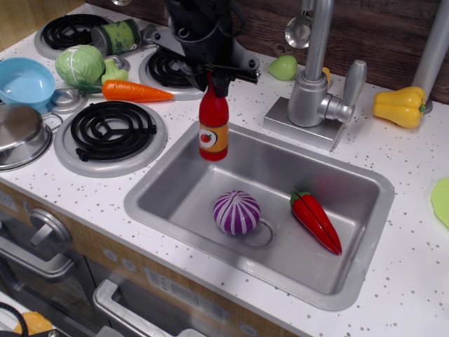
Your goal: Put red bottle in sink
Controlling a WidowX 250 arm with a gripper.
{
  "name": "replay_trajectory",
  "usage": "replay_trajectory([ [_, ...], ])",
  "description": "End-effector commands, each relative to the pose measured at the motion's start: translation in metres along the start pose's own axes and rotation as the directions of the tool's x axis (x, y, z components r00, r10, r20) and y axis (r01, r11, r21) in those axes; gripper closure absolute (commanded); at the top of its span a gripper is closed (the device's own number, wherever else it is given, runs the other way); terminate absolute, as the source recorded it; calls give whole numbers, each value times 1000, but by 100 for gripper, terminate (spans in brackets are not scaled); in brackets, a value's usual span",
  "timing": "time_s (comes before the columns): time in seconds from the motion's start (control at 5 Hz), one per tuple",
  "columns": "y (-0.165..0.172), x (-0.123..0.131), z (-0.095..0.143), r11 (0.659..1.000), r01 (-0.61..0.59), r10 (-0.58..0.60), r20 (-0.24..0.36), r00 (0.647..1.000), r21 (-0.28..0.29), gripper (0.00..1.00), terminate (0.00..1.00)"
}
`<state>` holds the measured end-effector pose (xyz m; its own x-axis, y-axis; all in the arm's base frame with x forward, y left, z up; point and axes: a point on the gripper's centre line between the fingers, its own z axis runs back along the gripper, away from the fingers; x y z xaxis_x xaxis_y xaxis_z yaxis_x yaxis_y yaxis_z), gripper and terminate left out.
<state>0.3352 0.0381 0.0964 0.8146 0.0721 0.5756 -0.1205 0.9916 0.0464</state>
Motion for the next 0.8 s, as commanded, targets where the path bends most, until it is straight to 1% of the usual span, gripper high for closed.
replay_trajectory([
  [0.0, -1, 4, -24, 998, 12, -7, 68, 998, -68, 100, 0],
  [0.2, -8, -2, -38, 996, 8, -2, 69, 998, -87, 100, 0],
  [0.4, -7, -8, -42, 994, 25, -19, 52, 998, -105, 100, 0],
  [0.6, -2, -17, -41, 994, 61, -57, 42, 997, -94, 100, 0],
])
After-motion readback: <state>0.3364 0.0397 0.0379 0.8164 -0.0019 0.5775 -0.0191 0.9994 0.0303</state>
